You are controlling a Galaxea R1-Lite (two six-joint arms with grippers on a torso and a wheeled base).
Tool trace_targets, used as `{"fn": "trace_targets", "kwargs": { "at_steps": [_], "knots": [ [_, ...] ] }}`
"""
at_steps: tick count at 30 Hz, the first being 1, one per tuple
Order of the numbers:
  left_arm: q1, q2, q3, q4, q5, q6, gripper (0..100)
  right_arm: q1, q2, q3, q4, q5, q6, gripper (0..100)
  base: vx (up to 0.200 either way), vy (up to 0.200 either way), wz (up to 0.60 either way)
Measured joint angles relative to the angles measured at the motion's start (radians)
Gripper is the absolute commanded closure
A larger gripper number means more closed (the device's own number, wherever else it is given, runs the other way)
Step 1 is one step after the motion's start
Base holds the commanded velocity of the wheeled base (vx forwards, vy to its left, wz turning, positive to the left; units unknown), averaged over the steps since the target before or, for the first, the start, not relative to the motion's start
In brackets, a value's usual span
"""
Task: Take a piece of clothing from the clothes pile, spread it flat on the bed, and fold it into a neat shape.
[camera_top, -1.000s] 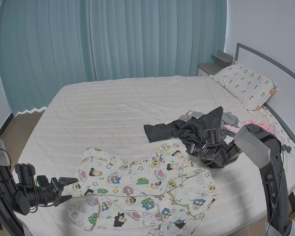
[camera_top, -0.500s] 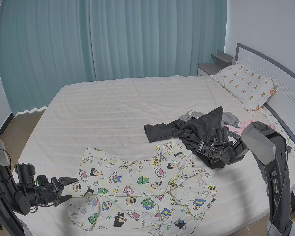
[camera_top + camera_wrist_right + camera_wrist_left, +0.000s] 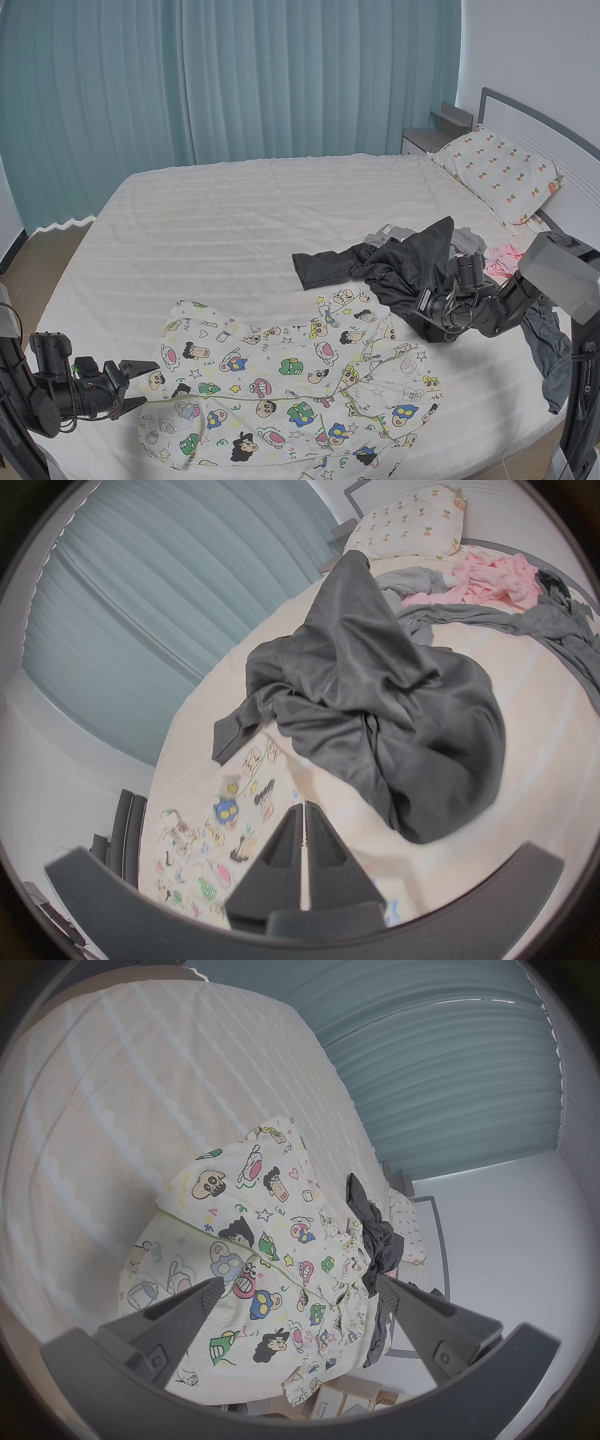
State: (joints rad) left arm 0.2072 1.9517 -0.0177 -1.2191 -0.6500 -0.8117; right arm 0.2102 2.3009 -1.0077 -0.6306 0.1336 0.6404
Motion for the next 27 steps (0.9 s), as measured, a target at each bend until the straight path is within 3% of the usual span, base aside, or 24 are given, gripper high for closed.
{"fn": "trace_targets", "kwargs": {
  "at_steps": [15, 27],
  "knots": [
    [0.005, -0.001, 0.000, 0.000, -0.003, 0.004, 0, 0.070, -0.333, 0.554, -0.276, -0.015, 0.003, 100, 0.000, 0.000, 0.00],
    [-0.002, -0.001, 0.000, -0.002, -0.004, 0.008, 0, 0.126, -0.474, 0.901, -0.575, -0.038, 0.015, 100, -0.200, 0.000, 0.00]
  ]
}}
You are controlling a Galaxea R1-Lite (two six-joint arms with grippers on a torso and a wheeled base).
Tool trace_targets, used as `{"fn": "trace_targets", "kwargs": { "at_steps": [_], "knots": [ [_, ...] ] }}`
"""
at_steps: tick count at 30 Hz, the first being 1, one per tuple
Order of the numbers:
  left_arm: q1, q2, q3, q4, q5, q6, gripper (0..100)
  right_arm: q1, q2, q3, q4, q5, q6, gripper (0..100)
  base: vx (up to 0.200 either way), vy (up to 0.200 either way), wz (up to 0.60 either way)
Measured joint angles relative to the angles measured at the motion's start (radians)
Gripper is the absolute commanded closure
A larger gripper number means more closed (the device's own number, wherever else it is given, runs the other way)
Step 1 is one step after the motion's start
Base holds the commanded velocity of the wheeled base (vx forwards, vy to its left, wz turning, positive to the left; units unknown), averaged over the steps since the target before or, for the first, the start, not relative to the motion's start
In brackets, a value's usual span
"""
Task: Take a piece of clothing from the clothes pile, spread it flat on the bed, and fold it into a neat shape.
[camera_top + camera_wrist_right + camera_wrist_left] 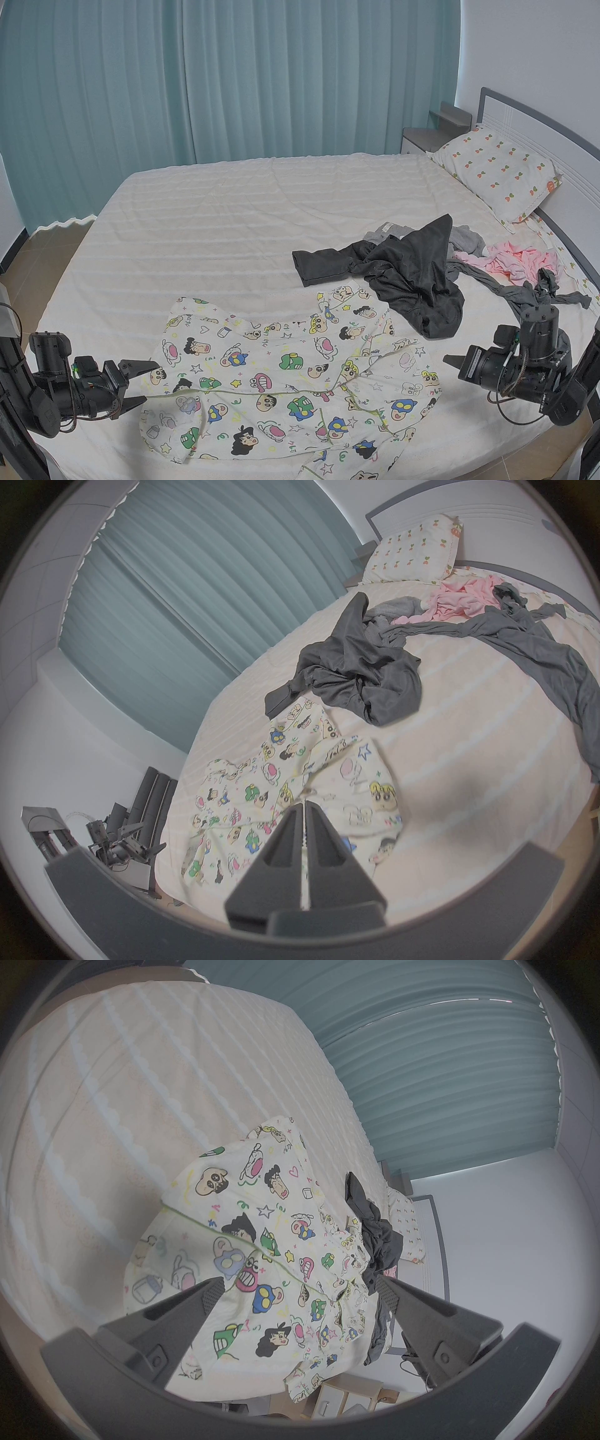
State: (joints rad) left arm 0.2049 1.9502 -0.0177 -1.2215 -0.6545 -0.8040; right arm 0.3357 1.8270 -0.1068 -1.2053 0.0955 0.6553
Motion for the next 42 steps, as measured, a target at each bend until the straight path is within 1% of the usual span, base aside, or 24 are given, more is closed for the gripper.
{"fn": "trace_targets", "kwargs": {
  "at_steps": [3, 6, 8, 11, 14, 19, 20, 21, 24, 27, 30, 38, 40, 42],
  "knots": [
    [-0.009, 0.000, 0.000, 0.001, 0.002, 0.001, 0, 0.005, -0.013, 0.052, -0.073, -0.004, 0.028, 100, 0.000, 0.000, 0.00],
    [-0.030, -0.001, 0.000, 0.009, 0.013, 0.001, 0, 0.007, -0.026, 0.077, -0.103, -0.011, 0.107, 100, 0.000, 0.000, 0.00],
    [-0.050, -0.001, 0.000, 0.012, 0.049, 0.002, 0, 0.008, -0.031, 0.082, -0.111, -0.014, 0.154, 100, 0.000, 0.000, 0.00],
    [-0.098, 0.003, 0.000, 0.013, 0.130, 0.004, 0, 0.005, -0.038, 0.087, -0.117, -0.015, 0.186, 100, 0.000, 0.000, 0.00],
    [-0.183, 0.019, 0.000, 0.009, 0.227, 0.004, 0, 0.000, -0.047, 0.089, -0.120, -0.015, 0.203, 100, 0.000, 0.000, 0.00],
    [-0.333, 0.089, -0.008, -0.001, 0.461, 0.001, 0, -0.006, -0.075, 0.089, -0.123, -0.014, 0.217, 100, 0.000, 0.000, 0.00],
    [-0.378, 0.130, -0.018, -0.014, 0.527, -0.002, 0, -0.010, -0.090, 0.089, -0.122, -0.014, 0.221, 100, 0.000, 0.000, 0.00],
    [-0.395, 0.150, -0.023, -0.023, 0.550, -0.003, 0, -0.011, -0.095, 0.089, -0.122, -0.013, 0.223, 100, 0.000, 0.000, 0.00],
    [-0.440, 0.204, -0.032, -0.064, 0.590, -0.023, 0, -0.020, -0.118, 0.089, -0.120, -0.012, 0.228, 100, 0.000, 0.000, 0.00],
    [-0.466, 0.238, -0.036, -0.068, 0.601, -0.037, 0, -0.025, -0.134, 0.090, -0.119, -0.013, 0.229, 100, 0.000, 0.000, 0.00],
    [-0.480, 0.257, -0.039, -0.069, 0.607, -0.038, 0, -0.027, -0.142, 0.090, -0.118, -0.015, 0.229, 100, 0.000, 0.000, 0.00],
    [-0.526, 0.291, -0.054, -0.071, 0.659, -0.040, 0, -0.028, -0.150, 0.089, -0.118, -0.016, 0.229, 100, 0.000, 0.000, 0.00],
    [-0.532, 0.299, -0.066, -0.071, 0.679, -0.048, 0, -0.028, -0.151, 0.089, -0.118, -0.016, 0.229, 100, 0.000, 0.000, 0.00],
    [-0.540, 0.309, -0.090, -0.072, 0.705, -0.080, 0, -0.028, -0.151, 0.089, -0.117, -0.016, 0.228, 100, 0.000, 0.000, 0.00]
  ]
}}
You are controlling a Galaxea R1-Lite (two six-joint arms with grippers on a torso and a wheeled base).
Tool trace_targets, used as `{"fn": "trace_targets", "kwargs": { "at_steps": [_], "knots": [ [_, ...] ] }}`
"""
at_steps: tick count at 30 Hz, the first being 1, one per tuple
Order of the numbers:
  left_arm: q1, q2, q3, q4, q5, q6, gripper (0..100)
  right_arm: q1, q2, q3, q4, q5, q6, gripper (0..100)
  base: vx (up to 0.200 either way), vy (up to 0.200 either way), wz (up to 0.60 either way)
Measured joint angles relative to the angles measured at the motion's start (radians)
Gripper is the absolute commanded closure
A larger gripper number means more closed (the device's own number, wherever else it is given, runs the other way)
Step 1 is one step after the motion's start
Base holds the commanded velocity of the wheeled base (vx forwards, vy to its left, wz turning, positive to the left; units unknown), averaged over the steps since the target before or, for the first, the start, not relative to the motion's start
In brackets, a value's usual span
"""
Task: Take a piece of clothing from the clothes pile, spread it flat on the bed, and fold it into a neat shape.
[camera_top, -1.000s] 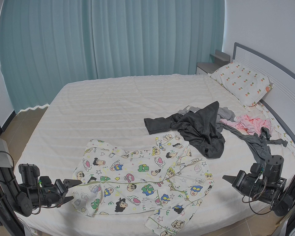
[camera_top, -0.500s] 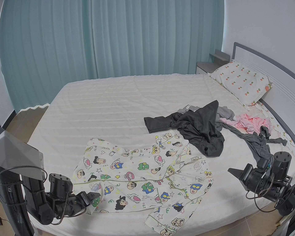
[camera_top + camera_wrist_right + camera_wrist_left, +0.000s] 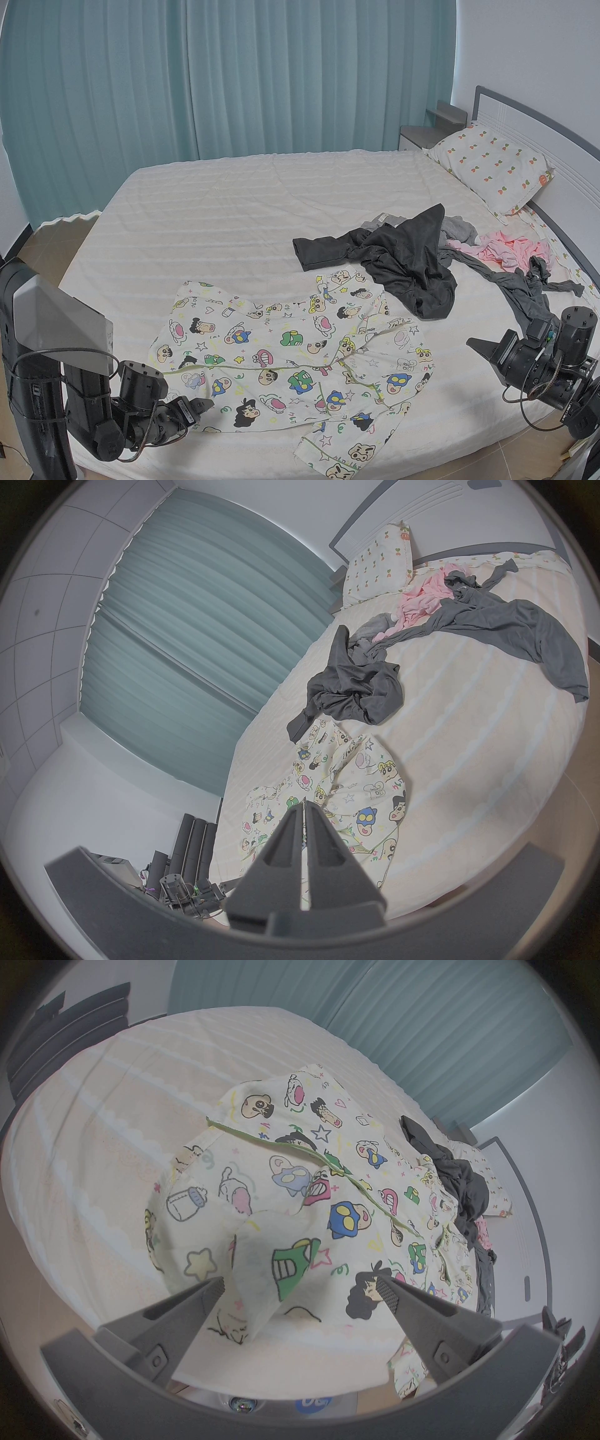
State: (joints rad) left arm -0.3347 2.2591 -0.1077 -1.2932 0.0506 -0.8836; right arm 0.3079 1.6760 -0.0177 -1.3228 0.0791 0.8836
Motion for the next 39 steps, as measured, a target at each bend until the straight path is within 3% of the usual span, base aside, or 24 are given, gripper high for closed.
{"fn": "trace_targets", "kwargs": {
  "at_steps": [4, 5, 14, 22, 31, 39],
  "knots": [
    [-0.012, 0.012, -0.026, 0.000, 0.031, -0.039, 0, 0.000, 0.000, 0.000, 0.001, 0.000, 0.000, 100, 0.000, 0.000, 0.00],
    [-0.013, 0.014, -0.029, 0.000, 0.034, -0.045, 100, 0.000, 0.000, 0.000, 0.001, 0.000, 0.000, 100, 0.000, 0.000, 0.00],
    [-0.008, 0.019, -0.025, 0.000, 0.085, -0.134, 100, 0.002, -0.001, 0.000, 0.002, -0.001, 0.000, 100, 0.000, 0.000, 0.00],
    [0.049, -0.003, -0.011, -0.011, 0.093, -0.143, 100, 0.003, -0.007, 0.000, 0.005, -0.002, 0.000, 100, 0.000, 0.000, 0.00],
    [0.136, -0.044, 0.011, -0.194, 0.092, -0.072, 100, 0.006, -0.021, 0.000, 0.014, -0.002, 0.001, 100, 0.000, 0.000, 0.00],
    [0.230, 0.016, 0.015, -0.259, 0.088, 0.004, 100, 0.008, -0.025, 0.000, 0.020, -0.002, 0.001, 100, 0.000, 0.000, 0.00]
  ]
}}
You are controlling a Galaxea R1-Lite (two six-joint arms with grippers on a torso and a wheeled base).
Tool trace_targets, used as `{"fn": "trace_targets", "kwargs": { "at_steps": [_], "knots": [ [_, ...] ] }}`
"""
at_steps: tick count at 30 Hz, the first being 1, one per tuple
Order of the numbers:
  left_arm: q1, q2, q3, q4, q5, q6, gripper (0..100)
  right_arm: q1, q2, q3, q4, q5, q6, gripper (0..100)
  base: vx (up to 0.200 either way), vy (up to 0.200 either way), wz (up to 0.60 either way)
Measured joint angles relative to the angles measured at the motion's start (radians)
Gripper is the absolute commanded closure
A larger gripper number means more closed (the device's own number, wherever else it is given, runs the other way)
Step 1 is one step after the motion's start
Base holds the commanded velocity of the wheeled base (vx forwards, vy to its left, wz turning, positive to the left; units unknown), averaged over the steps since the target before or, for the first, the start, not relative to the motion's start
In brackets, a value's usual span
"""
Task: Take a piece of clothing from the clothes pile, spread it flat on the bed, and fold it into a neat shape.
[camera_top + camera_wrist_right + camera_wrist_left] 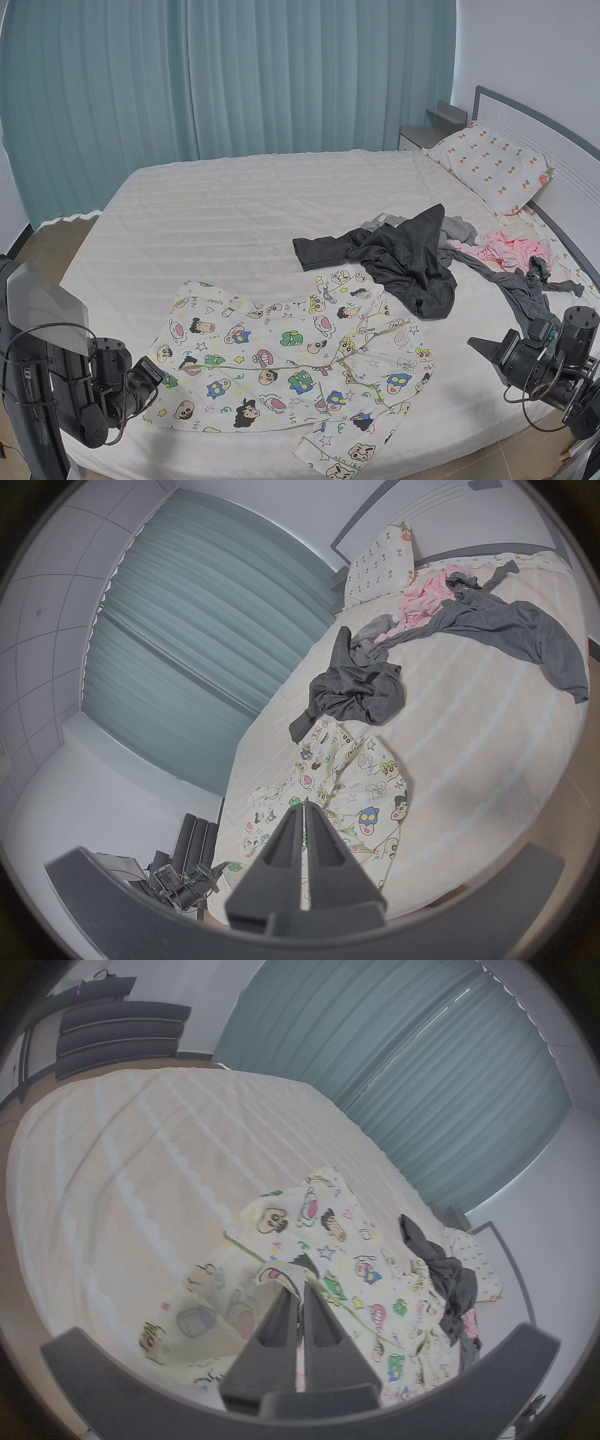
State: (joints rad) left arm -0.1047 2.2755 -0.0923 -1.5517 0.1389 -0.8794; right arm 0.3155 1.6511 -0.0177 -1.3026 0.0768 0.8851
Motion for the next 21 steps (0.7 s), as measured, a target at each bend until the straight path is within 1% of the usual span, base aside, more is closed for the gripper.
{"fn": "trace_targets", "kwargs": {
  "at_steps": [5, 9, 14, 21],
  "knots": [
    [0.059, 0.044, -0.017, -0.001, -0.003, 0.029, 100, 0.000, -0.001, 0.000, 0.010, 0.001, 0.000, 100, 0.000, 0.000, 0.00],
    [0.110, 0.068, -0.050, -0.001, -0.021, 0.091, 100, 0.001, -0.002, 0.000, 0.011, 0.001, 0.000, 100, 0.000, 0.000, 0.00],
    [0.132, 0.080, -0.087, -0.001, -0.041, 0.139, 100, 0.001, -0.001, 0.000, 0.012, 0.001, 0.000, 100, 0.000, 0.000, 0.00],
    [0.139, 0.111, -0.130, -0.001, -0.044, 0.194, 100, 0.001, -0.001, 0.000, 0.011, 0.001, 0.000, 100, 0.000, 0.000, 0.00]
  ]
}}
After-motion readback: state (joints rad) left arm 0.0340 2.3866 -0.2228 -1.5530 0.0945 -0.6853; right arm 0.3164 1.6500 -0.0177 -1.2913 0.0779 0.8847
